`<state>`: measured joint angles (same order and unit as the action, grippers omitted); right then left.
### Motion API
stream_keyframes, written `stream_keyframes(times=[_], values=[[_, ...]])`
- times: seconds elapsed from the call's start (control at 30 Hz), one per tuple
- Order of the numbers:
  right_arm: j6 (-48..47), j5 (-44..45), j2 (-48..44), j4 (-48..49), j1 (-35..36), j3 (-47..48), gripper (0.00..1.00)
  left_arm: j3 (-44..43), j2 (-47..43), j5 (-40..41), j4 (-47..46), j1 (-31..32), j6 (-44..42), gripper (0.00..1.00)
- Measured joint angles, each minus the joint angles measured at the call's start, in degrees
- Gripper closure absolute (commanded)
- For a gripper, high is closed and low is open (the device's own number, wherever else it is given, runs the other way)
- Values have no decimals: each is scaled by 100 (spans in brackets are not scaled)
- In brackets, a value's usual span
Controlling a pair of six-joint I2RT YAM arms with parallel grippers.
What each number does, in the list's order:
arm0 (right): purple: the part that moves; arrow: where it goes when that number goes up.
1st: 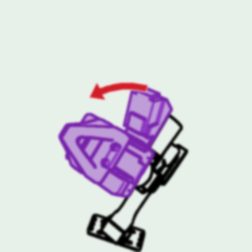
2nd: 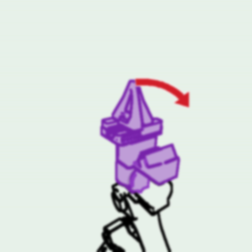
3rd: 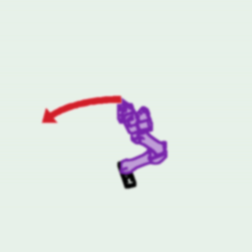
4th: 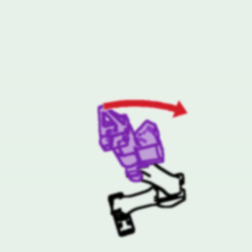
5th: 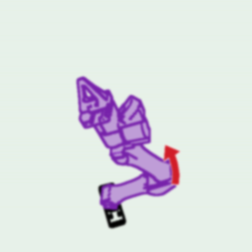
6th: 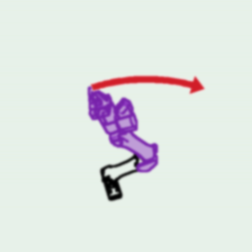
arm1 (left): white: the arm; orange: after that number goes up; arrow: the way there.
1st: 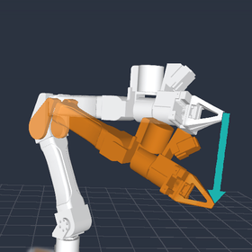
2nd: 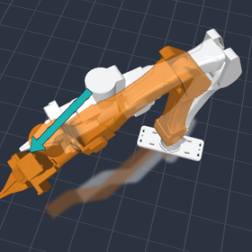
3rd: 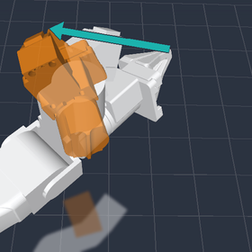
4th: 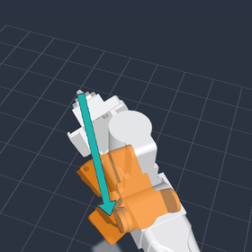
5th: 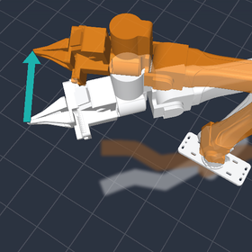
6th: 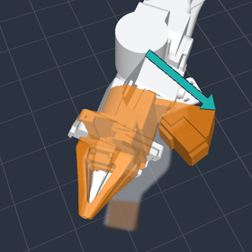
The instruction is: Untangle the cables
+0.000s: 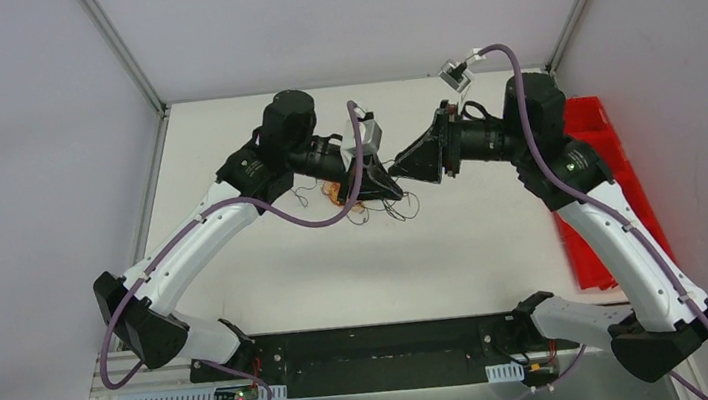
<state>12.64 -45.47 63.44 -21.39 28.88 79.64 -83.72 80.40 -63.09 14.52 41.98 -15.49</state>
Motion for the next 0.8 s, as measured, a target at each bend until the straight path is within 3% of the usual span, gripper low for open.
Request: stream_keyframes(times=[0.1,0.27,0.6,0.8], values=[[-133,4,-61,-4,66,-28,45,0,7,-2,13,0,0,100],[-490,111,-114,-122,179,-61,57,-55,90,-9,83,0,39,100],[-1126,575,-107,-363,446,-63,70,-238,330,-87,131,-4,295,100],[-1513,1056,-118,-476,535,-59,97,-343,490,-44,247,-7,551,100]])
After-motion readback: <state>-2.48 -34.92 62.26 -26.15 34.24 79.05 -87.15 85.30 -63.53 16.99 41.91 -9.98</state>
